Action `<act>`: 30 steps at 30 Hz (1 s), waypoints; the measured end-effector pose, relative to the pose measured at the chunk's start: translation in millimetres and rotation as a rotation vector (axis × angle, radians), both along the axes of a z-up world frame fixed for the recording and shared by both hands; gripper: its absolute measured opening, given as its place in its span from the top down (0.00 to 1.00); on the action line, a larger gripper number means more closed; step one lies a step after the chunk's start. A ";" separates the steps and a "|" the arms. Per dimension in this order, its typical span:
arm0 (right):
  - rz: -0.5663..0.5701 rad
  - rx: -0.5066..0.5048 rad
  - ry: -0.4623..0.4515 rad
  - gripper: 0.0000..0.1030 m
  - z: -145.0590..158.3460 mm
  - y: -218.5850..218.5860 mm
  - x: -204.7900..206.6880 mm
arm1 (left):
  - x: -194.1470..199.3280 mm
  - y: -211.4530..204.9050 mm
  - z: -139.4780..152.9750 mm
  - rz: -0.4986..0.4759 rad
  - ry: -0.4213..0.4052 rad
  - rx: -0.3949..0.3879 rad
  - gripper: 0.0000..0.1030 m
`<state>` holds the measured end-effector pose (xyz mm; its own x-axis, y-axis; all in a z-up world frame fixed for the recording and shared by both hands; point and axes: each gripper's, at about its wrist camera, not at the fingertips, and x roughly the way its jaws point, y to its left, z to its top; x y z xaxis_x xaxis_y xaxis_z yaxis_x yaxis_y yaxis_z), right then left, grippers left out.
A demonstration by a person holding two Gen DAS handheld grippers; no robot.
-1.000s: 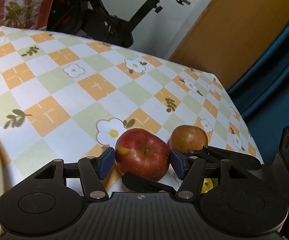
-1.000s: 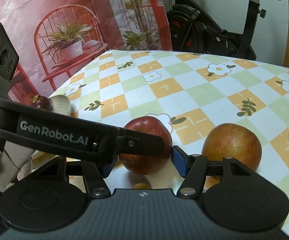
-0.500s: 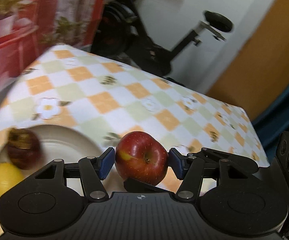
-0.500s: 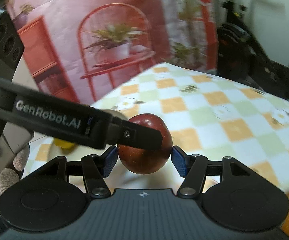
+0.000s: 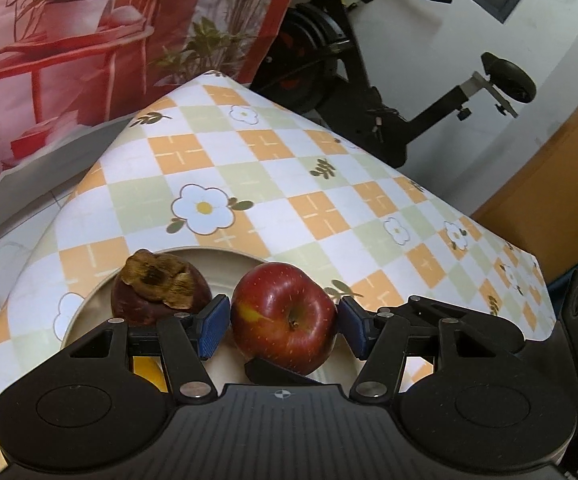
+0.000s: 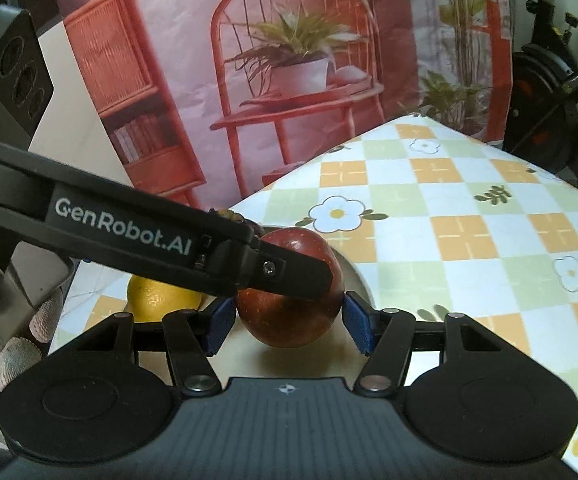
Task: Organize fruits
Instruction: 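Lift the red apple with the left tool and carry it to the plate, then lower the red apple onto the plate and open the left tool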
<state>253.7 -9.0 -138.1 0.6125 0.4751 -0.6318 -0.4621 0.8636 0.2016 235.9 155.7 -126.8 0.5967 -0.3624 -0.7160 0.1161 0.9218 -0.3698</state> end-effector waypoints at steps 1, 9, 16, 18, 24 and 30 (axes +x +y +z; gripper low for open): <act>0.002 -0.008 0.000 0.40 -1.5 1.6 1.7 | 2.0 0.2 -1.1 0.004 0.001 0.000 0.40; 0.006 -0.051 -0.013 0.40 -11.5 7.7 10.7 | 4.5 -4.6 -3.5 0.025 -0.019 0.020 0.40; -0.012 -0.046 -0.016 0.40 -12.4 6.3 14.4 | 2.3 -5.7 -1.9 0.050 -0.034 0.017 0.41; -0.017 -0.049 -0.019 0.40 -11.9 8.2 14.8 | -1.9 -6.7 0.3 0.059 -0.058 0.031 0.41; -0.035 -0.054 -0.028 0.39 -8.3 8.7 11.0 | -8.9 -8.5 9.7 0.080 -0.092 0.043 0.41; -0.068 -0.030 -0.037 0.38 2.4 -9.1 -0.5 | -15.7 -14.5 22.8 0.079 -0.130 0.060 0.41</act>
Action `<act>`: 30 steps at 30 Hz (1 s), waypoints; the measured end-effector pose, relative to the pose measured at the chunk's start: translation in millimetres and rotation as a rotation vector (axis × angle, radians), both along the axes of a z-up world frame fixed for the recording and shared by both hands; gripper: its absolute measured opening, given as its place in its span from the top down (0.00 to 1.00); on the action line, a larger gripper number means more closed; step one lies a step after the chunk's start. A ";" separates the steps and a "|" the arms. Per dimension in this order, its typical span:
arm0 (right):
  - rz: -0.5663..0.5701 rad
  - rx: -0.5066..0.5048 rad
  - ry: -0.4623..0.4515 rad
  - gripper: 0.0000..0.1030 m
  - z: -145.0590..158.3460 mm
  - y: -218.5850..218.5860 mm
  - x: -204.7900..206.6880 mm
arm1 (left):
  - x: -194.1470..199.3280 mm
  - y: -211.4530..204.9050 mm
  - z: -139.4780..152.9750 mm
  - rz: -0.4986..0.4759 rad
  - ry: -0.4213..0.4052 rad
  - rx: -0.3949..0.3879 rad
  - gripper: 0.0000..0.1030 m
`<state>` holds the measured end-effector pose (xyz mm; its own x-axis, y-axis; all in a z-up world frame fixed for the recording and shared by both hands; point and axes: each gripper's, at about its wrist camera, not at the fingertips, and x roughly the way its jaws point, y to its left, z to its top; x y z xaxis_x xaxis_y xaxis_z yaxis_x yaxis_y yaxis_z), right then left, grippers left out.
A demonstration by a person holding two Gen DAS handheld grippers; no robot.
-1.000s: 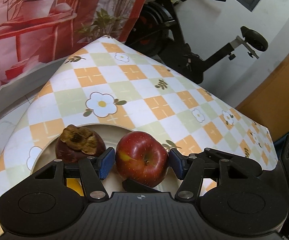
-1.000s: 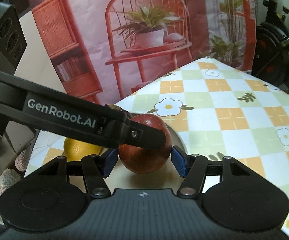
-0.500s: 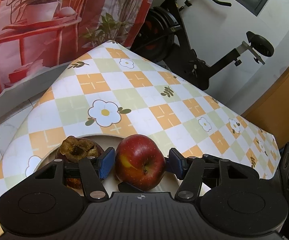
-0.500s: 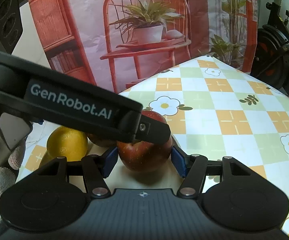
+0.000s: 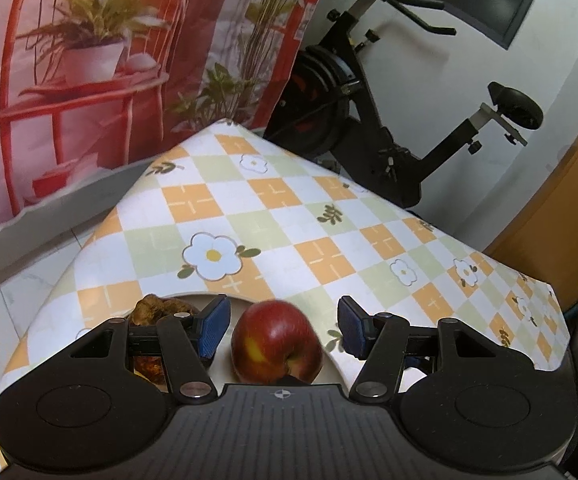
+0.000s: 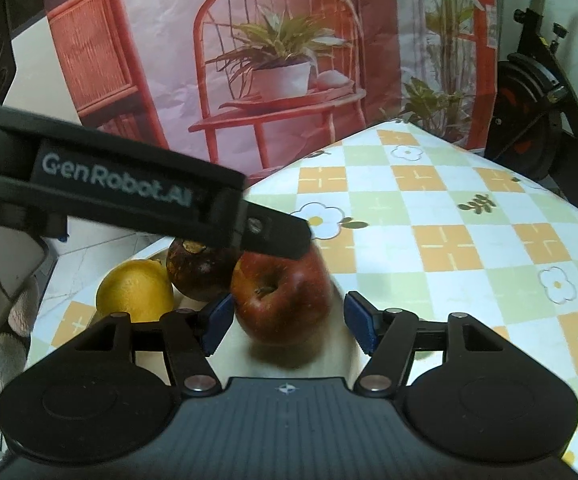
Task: Organize fruits
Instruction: 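Lower the red apple onto the plate and open the left tool, then move the left tool to the brownish-red apple and close around it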
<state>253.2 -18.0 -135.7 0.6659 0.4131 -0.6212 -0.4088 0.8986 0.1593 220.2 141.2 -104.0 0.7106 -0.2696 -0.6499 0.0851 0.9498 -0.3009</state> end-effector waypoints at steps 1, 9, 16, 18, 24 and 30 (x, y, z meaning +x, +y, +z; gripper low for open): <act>-0.009 0.014 -0.002 0.38 2.1 -5.8 -3.7 | -1.4 -2.4 2.4 -0.003 -0.006 0.007 0.40; -0.094 0.079 -0.050 0.37 21.3 -59.7 -46.2 | -9.4 -30.7 18.9 -0.053 -0.044 0.033 0.40; -0.233 0.097 -0.121 0.37 37.8 -124.7 -91.9 | -13.0 -75.1 24.3 -0.147 -0.050 0.028 0.40; -0.263 0.059 -0.158 0.36 42.1 -137.9 -105.6 | -14.0 -89.1 24.5 -0.178 -0.052 0.023 0.40; -0.375 0.033 -0.181 0.34 38.8 -186.0 -141.1 | -17.5 -128.6 19.1 -0.273 -0.048 0.018 0.40; -0.474 0.048 -0.157 0.34 25.8 -229.4 -158.0 | -18.6 -165.9 10.8 -0.347 -0.024 0.037 0.40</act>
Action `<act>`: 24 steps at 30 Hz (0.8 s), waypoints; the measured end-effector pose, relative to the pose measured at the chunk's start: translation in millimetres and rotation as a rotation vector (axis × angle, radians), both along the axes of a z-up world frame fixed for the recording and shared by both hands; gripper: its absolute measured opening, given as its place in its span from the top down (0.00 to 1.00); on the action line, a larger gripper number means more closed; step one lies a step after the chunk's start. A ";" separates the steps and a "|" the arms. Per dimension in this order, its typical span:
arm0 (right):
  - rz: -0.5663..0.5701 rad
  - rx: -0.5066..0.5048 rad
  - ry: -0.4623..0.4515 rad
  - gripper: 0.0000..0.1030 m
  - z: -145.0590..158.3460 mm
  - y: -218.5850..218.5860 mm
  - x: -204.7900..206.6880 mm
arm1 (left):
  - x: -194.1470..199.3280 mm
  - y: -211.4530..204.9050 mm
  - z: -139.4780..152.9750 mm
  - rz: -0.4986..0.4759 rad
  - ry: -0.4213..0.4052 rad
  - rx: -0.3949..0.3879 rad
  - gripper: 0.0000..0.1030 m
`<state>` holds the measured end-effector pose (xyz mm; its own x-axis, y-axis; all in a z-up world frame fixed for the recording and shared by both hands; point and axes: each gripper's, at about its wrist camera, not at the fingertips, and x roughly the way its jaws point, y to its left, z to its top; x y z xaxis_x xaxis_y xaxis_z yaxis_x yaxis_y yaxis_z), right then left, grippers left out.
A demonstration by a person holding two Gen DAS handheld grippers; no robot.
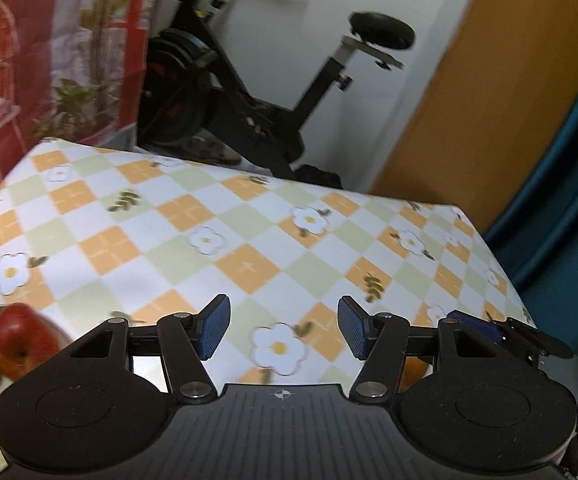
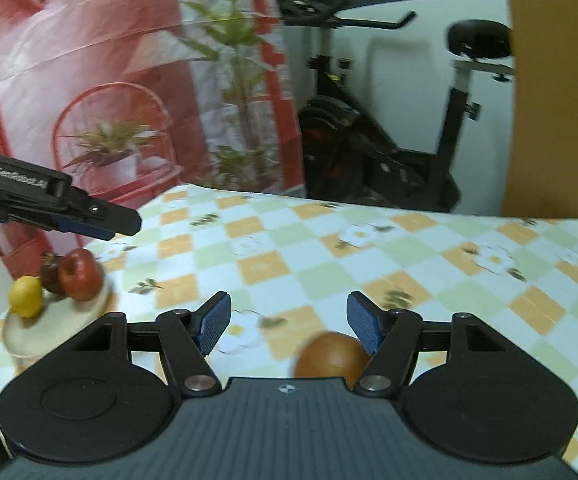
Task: Organize fruits
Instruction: 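Move the left tool to the brownish-red apple and close around it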
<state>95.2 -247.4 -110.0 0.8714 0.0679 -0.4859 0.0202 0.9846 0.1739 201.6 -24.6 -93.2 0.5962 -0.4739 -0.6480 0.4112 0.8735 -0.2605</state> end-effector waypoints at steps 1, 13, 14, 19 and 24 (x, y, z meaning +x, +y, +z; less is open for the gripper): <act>-0.013 0.007 0.003 0.34 -2.5 -5.9 -3.7 | 0.2 -4.7 -0.8 -0.010 0.003 0.002 0.40; -0.036 0.115 0.074 0.34 -32.0 -36.2 -6.5 | 11.7 -57.9 -22.1 -0.071 0.077 0.039 0.40; -0.039 0.117 0.074 0.34 -32.3 -37.8 -5.8 | 12.9 -62.1 -24.0 -0.074 0.080 0.044 0.40; -0.061 0.208 0.082 0.32 -37.0 -51.3 -6.5 | 16.5 -76.7 -31.2 -0.082 0.102 0.050 0.40; -0.042 0.299 0.111 0.31 -40.8 -58.3 -1.5 | 18.4 -87.2 -35.4 -0.093 0.120 0.052 0.40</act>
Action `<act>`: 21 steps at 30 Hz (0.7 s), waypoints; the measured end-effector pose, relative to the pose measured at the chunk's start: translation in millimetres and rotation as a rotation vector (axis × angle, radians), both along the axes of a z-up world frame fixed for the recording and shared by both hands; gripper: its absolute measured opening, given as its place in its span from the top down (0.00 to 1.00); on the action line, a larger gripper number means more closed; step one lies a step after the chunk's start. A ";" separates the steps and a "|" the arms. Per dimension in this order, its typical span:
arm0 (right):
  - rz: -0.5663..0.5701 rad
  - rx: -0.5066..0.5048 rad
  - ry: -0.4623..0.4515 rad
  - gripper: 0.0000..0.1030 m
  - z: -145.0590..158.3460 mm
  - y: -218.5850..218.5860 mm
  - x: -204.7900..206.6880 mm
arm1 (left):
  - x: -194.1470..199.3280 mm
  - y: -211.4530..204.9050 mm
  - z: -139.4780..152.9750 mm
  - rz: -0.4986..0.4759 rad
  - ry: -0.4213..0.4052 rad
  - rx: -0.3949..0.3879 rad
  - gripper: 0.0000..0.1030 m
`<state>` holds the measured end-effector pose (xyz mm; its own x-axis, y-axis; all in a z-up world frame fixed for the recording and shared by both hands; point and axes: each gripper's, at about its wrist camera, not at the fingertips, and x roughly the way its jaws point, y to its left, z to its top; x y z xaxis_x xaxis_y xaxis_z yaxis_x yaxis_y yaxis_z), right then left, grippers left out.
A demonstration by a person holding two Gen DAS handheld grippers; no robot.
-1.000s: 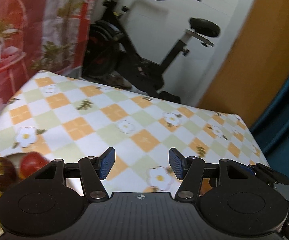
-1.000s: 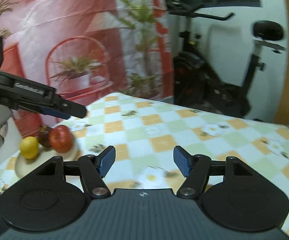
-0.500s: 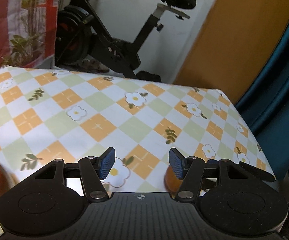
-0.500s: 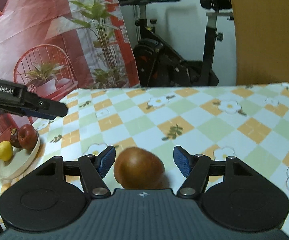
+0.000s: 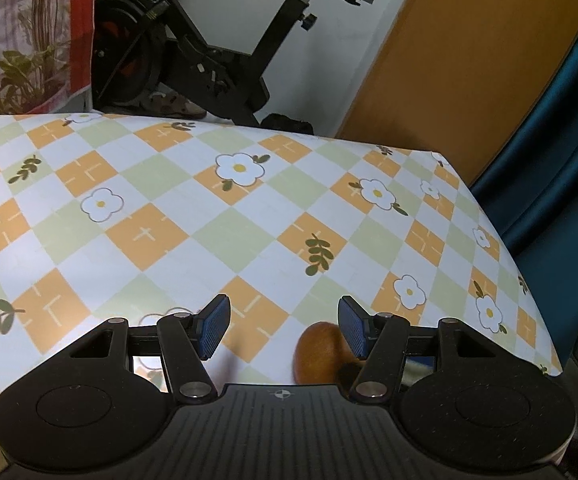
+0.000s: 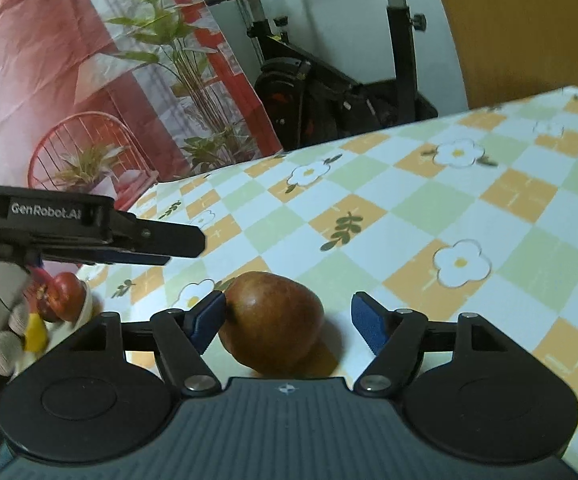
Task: Organize fruits
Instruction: 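Move the left tool to the brownish-red apple and close around it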
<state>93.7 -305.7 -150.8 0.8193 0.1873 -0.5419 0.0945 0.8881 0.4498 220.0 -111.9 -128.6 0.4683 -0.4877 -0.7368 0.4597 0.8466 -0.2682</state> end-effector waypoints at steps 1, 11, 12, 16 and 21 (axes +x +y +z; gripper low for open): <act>0.020 -0.002 0.003 0.33 0.8 2.9 0.9 | 0.0 -1.3 -1.2 -0.002 0.007 -0.003 0.40; 0.095 -0.084 0.025 0.36 5.3 27.8 3.4 | -7.2 -16.3 -18.5 -0.040 0.081 -0.027 0.40; 0.095 -0.089 0.026 0.36 5.2 29.2 3.4 | -8.5 -17.1 -21.0 -0.045 0.085 -0.019 0.39; 0.092 -0.081 0.029 0.36 3.8 28.4 4.4 | -9.0 -13.4 -25.4 -0.048 0.111 -0.042 0.38; 0.088 -0.033 0.041 0.34 -0.7 25.3 9.3 | -10.5 -8.4 -26.0 -0.086 0.127 -0.041 0.36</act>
<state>103.0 -280.4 -151.5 0.7776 0.2386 -0.5818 0.0336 0.9081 0.4174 209.5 -120.3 -154.6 0.3276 -0.5532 -0.7660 0.4905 0.7924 -0.3625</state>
